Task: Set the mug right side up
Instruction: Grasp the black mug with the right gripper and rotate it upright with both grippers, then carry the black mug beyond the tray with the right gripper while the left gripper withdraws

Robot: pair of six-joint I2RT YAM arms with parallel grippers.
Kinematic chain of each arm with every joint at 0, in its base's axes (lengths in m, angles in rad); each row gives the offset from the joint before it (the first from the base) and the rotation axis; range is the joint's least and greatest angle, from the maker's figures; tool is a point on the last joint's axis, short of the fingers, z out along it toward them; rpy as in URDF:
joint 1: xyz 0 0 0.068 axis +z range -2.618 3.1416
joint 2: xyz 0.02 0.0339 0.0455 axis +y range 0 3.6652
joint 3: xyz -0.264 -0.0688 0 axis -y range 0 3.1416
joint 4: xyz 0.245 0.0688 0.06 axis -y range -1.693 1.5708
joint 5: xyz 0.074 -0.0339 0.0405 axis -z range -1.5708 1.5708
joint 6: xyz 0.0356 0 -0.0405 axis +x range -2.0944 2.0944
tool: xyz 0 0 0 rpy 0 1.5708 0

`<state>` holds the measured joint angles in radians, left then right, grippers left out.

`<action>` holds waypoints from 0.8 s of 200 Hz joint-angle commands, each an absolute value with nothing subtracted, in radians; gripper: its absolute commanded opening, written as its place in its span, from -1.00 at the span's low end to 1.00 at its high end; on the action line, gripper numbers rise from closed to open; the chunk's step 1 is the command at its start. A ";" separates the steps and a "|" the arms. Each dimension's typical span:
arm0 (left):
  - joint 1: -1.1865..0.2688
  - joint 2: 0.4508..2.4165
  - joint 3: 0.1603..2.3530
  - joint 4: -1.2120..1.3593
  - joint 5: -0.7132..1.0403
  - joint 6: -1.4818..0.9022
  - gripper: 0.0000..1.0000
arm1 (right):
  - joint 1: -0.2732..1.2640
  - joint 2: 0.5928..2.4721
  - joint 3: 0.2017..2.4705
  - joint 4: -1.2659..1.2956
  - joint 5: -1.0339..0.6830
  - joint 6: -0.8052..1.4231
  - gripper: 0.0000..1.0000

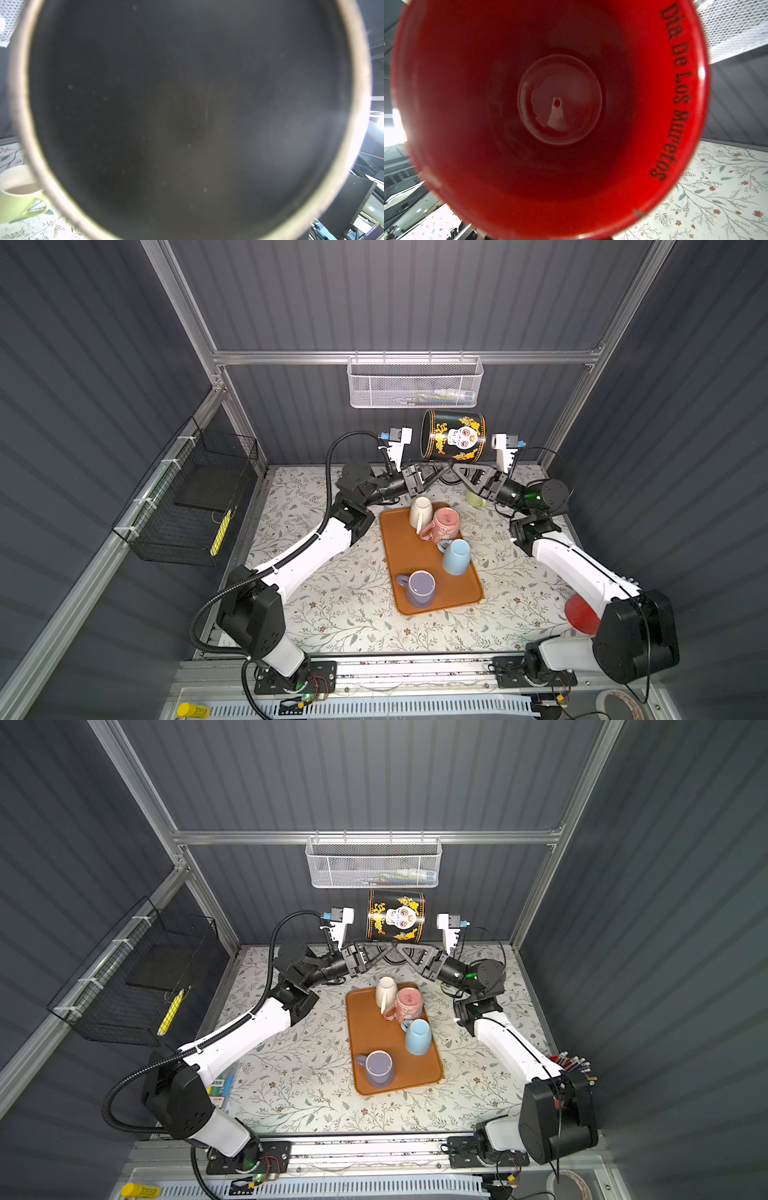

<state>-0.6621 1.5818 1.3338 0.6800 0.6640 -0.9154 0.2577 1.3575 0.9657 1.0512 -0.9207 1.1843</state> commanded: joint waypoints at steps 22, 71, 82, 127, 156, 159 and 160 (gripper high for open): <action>-0.672 1.532 1.315 0.653 0.690 -0.857 0.12 | 0.256 1.281 0.935 1.045 -0.847 1.055 -1.00; -0.670 1.458 1.295 0.475 0.637 -0.707 0.98 | 0.254 1.236 0.910 0.965 -0.818 1.009 -1.00; -0.670 1.433 1.297 0.396 0.620 -0.652 0.99 | 0.253 1.224 0.913 0.914 -0.812 0.990 -1.00; -0.670 1.249 1.195 0.067 0.424 -0.418 1.00 | 0.255 1.125 0.960 0.480 -0.698 0.760 -1.00; -0.670 1.121 1.124 -0.123 0.217 -0.320 1.00 | 0.255 1.094 1.090 0.117 -0.560 0.606 -1.00; -0.670 1.110 1.115 -0.135 0.200 -0.313 1.00 | 0.255 1.097 1.103 0.084 -0.547 0.595 -1.00; -0.670 1.106 1.113 -0.139 0.195 -0.311 1.00 | 0.255 1.098 1.110 0.074 -0.541 0.591 -1.00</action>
<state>-0.6682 1.1816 1.1648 0.0685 0.3943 -0.4530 0.2562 1.1336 0.9581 0.2905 -0.6979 0.7811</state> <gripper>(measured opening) 0.997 0.180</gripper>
